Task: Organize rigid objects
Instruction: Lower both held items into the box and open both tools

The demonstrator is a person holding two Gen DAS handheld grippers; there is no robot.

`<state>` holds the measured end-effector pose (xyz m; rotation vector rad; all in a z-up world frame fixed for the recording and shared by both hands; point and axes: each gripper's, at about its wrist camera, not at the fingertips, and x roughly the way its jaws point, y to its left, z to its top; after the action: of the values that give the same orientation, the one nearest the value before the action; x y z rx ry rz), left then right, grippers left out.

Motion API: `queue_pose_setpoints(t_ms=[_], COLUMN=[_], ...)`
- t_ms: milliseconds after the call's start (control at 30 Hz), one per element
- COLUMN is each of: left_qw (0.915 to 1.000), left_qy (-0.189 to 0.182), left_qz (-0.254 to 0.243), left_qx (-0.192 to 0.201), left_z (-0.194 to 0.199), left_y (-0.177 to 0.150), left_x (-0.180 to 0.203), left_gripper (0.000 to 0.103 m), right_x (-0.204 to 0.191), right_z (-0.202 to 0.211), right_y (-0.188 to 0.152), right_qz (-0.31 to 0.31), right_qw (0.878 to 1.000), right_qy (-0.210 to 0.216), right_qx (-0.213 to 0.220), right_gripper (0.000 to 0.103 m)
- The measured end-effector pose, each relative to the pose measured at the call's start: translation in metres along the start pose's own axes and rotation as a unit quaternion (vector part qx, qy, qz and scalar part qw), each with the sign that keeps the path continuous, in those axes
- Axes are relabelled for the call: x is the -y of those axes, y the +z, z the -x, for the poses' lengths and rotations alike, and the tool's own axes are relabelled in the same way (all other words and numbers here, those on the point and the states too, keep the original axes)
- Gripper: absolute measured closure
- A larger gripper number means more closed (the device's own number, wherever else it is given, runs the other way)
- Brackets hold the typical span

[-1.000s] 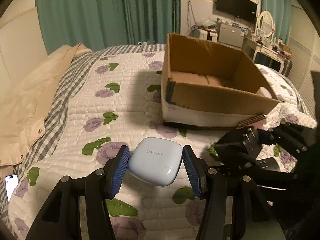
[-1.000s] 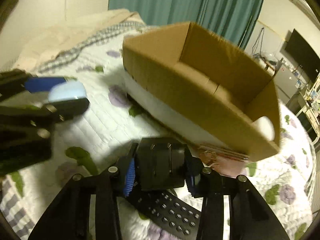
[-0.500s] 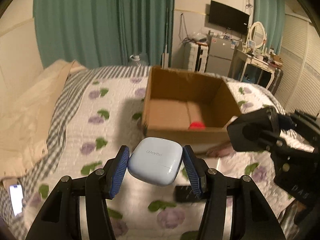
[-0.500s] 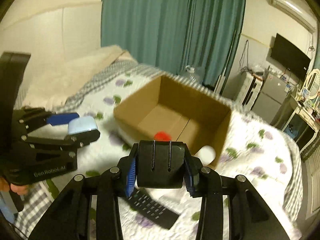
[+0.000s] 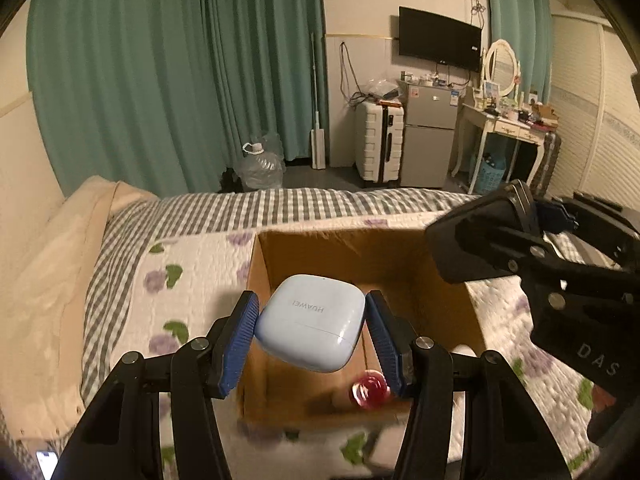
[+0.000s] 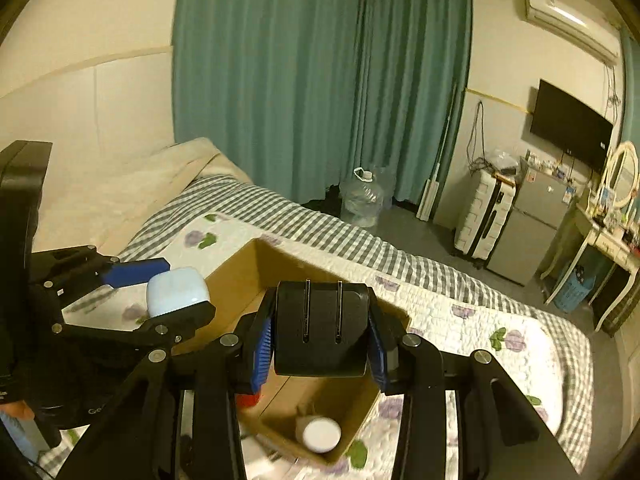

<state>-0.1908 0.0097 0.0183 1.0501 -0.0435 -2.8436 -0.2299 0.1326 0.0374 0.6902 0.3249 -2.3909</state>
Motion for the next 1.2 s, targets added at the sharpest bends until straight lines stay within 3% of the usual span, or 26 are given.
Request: queue_pose_setpoints(t_ms=[233,567,933,1033,1200], left_qw=[0.9997,0.9977,0.9969,0.9975,0.9990], left_qy=[-0.013,-0.003,-0.006,0.009,0.011], left_qz=[0.003,-0.015,-0.019,-0.030,-0.020], left_qx=[-0.020,-0.067,-0.076,-0.063,-0.037], left_z=[-0.064,-0.122,-0.120,-0.107,-0.065], left_y=[0.023,0.013,0.010,0.011,0.022], left_x=[0.004,0.005,0.005,0.008,0.007], left_gripper=[0.047,0.047,0.042,0.039,0.038], right_x=[0.030,0.036,0.047,0.051,0.055], right_z=[-0.053,-0.109,-0.116,-0.094,-0.040], right_y=[-0.003,-0.022,-0.026,-0.016,0.001], right_qz=[-0.023,-0.044,-0.080,-0.089,-0.095], right_qw=[0.999,0.997,0.993,0.994,0.995], right_qy=[-0.002,0.028,0.023,0.010,-0.020], right_qx=[-0.029,-0.064,-0.083,-0.060,-0.033], right_gripper=[0.064,0.064,0.063,0.048,0.038])
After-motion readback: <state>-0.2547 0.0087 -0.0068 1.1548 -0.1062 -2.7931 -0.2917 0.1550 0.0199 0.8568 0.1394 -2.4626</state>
